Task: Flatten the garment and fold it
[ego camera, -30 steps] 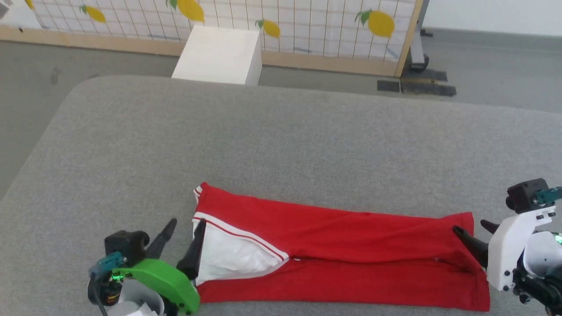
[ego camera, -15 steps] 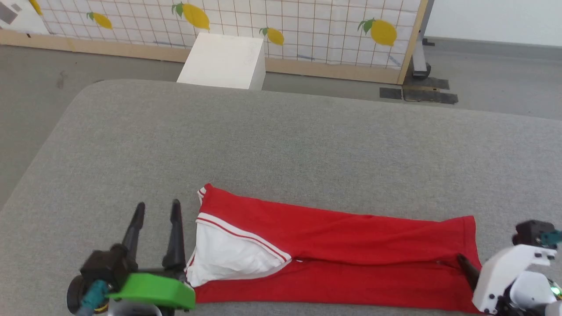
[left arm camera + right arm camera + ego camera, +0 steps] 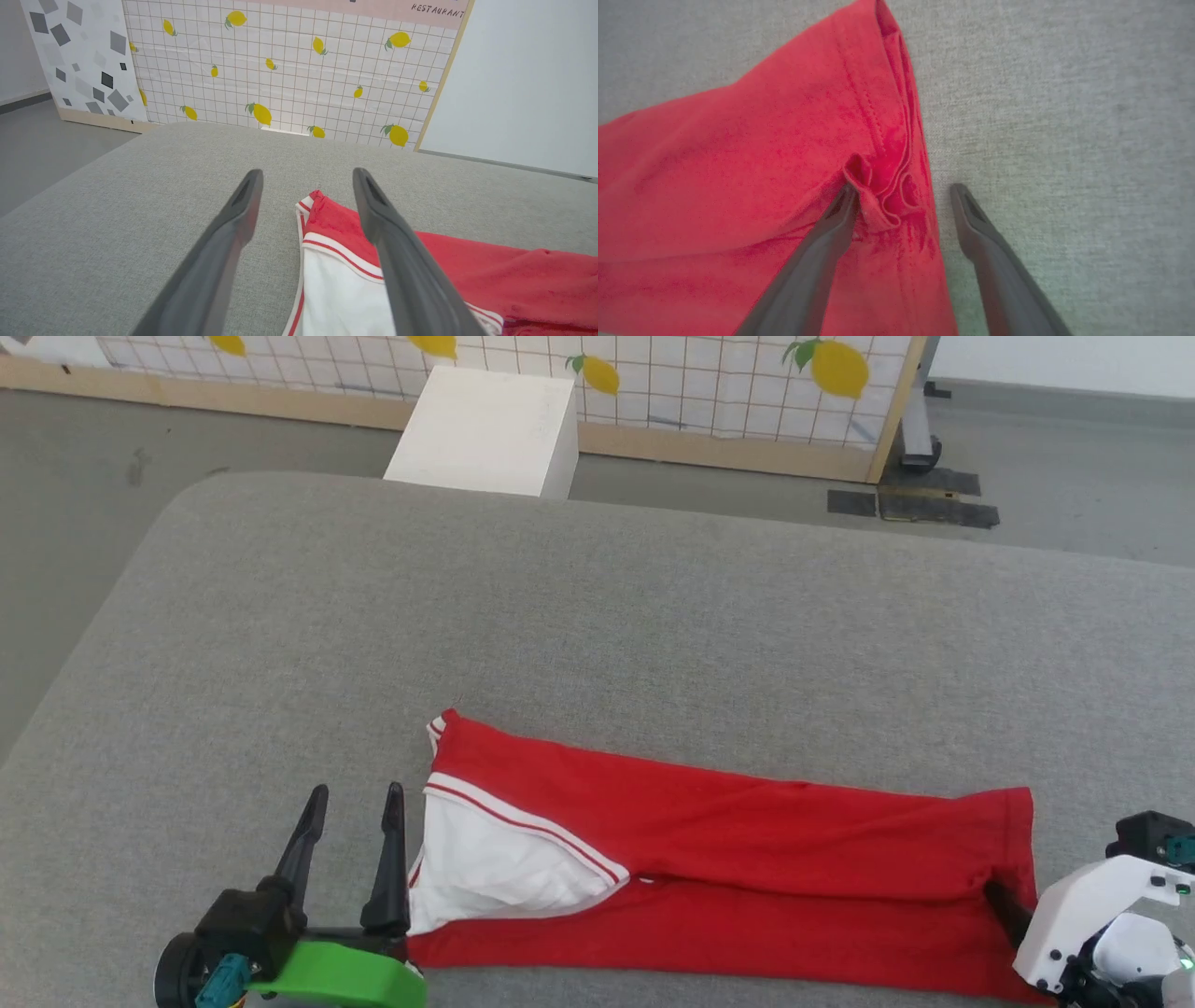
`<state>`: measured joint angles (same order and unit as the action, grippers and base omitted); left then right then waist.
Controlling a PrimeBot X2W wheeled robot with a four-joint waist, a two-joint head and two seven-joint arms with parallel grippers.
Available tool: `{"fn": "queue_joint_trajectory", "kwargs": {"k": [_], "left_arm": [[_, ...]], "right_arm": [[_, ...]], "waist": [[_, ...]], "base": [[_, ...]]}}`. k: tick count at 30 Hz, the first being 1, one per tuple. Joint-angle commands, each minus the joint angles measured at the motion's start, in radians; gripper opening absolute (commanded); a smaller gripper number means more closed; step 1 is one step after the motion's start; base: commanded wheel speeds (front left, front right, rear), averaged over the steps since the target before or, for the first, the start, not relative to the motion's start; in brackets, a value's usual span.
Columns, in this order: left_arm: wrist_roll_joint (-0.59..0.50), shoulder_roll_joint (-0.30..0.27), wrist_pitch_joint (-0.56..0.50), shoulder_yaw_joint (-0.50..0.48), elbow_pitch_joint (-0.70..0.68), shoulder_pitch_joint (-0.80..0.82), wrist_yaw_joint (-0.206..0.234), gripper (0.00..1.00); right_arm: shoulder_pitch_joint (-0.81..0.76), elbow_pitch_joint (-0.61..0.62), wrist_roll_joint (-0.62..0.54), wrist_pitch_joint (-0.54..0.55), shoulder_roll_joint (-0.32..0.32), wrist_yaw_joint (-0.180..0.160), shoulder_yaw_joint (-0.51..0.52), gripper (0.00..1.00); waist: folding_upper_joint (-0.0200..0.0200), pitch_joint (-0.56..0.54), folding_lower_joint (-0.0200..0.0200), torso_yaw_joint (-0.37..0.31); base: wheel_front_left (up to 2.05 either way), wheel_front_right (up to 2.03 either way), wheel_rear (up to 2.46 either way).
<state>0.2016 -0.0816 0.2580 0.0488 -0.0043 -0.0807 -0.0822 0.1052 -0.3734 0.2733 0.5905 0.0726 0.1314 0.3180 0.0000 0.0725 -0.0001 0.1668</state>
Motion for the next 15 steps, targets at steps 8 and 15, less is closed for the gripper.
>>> {"fn": "queue_joint_trajectory", "kwargs": {"k": [8,15], "left_arm": [[-0.021,0.024,0.004,-0.033,0.028,0.019,-0.031,1.00],[-0.023,0.029,0.004,-0.035,0.043,0.023,-0.039,1.00]], "right_arm": [[-0.047,-0.064,0.065,0.056,-0.022,-0.001,-0.153,0.33],[-0.038,-0.032,0.055,-0.015,-0.022,-0.001,-0.169,0.00]], "waist": [[0.0000,0.016,0.0001,0.005],[0.0000,0.017,0.0001,-0.001]], "base": [[0.00,0.00,0.00],[0.00,0.00,0.00]]}}
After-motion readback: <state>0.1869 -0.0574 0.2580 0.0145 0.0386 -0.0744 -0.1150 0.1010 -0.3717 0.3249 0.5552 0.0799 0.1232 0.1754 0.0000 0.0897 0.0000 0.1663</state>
